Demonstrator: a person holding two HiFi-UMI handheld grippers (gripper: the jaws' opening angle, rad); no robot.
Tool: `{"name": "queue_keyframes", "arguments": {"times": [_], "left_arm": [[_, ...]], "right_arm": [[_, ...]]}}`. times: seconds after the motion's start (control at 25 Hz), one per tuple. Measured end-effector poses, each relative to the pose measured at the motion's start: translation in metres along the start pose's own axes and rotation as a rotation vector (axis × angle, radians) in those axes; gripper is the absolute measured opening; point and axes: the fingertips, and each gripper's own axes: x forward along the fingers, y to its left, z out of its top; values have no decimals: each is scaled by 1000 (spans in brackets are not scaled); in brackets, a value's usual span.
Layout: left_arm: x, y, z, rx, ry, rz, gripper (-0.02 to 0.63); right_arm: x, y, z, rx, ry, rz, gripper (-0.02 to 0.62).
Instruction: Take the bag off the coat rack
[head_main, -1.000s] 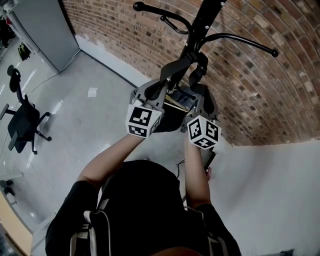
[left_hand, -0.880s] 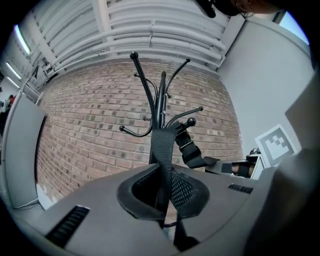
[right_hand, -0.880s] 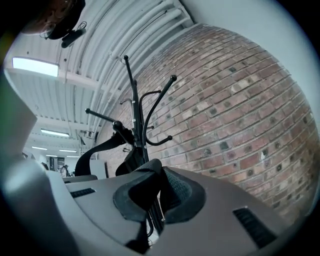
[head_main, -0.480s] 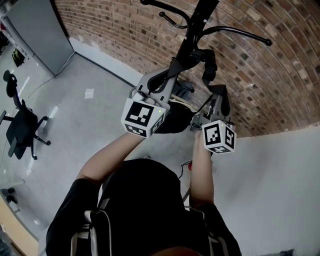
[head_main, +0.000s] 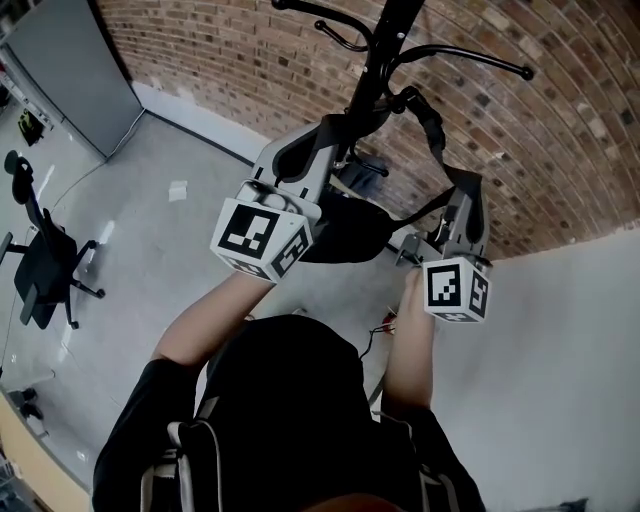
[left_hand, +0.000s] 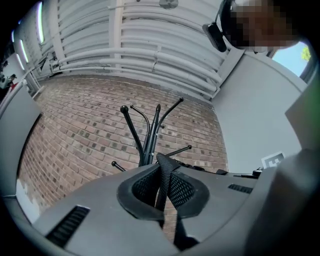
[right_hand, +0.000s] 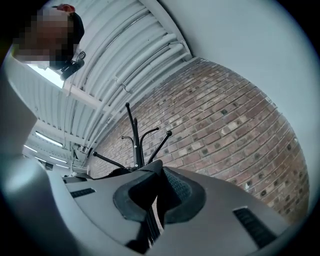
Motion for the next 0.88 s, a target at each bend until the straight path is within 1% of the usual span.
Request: {"name": "queue_keyframes", "arguments": {"times": [0.28,0.52,0.72,0.88], "left_arm": [[-24,18,11,-14,-10,24,21],[-35,26,23,-19,-30,-9,21],[-57,47,32,-32,-36,45,21],[-72,65,39,-56,-52,70,21]], "right_arm": [[-15,12,4,-16,-1,-11,21],[-25,28,10,-17,-13,-19,21],[-41,28,21,-35,-37,-58,21],[-54,22,23,-15,-44,-99,21]]}}
